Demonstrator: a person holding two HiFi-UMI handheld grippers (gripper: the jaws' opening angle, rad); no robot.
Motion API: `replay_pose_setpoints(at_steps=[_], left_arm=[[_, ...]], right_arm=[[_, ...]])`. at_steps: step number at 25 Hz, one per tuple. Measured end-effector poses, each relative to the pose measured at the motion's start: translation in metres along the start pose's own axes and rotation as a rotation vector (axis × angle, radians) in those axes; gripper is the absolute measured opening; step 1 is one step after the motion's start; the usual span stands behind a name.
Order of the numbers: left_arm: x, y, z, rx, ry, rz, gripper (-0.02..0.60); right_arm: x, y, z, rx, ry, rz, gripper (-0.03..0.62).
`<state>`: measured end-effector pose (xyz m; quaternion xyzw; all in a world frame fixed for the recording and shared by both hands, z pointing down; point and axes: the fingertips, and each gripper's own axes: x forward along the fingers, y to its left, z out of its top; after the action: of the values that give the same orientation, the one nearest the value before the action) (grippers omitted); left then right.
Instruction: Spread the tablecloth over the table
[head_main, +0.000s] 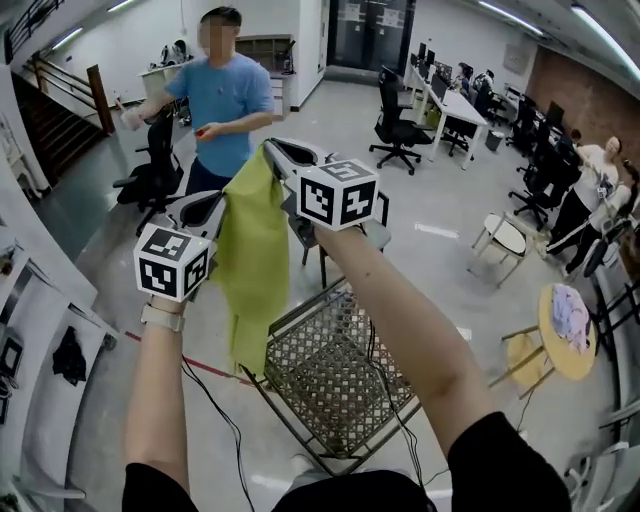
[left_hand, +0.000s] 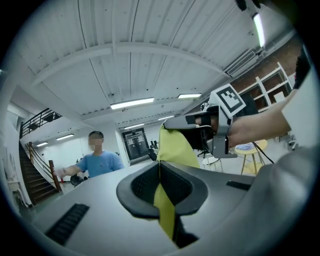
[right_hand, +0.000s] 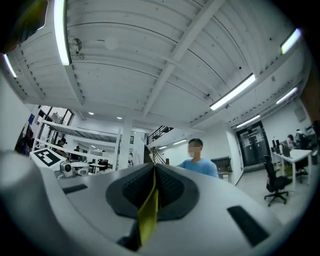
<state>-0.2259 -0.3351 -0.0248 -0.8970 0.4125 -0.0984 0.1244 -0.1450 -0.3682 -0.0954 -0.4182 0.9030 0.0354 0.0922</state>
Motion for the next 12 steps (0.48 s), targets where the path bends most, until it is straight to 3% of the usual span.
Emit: replay_pose_setpoints(at_steps=[6, 12], left_arm=[[0.047, -0.05, -0.023, -0.024, 0.037, -0.092, 0.015], [0.072, -0.119, -0.082, -0.057, 0.15, -0.189, 0.015]], right_arm=[[-0.045, -0.056, -0.039, 0.008, 0.061, -0.087, 0.015], [-0.102, -0.088, -0.111, 0.067, 0.168, -0.125, 0.015]])
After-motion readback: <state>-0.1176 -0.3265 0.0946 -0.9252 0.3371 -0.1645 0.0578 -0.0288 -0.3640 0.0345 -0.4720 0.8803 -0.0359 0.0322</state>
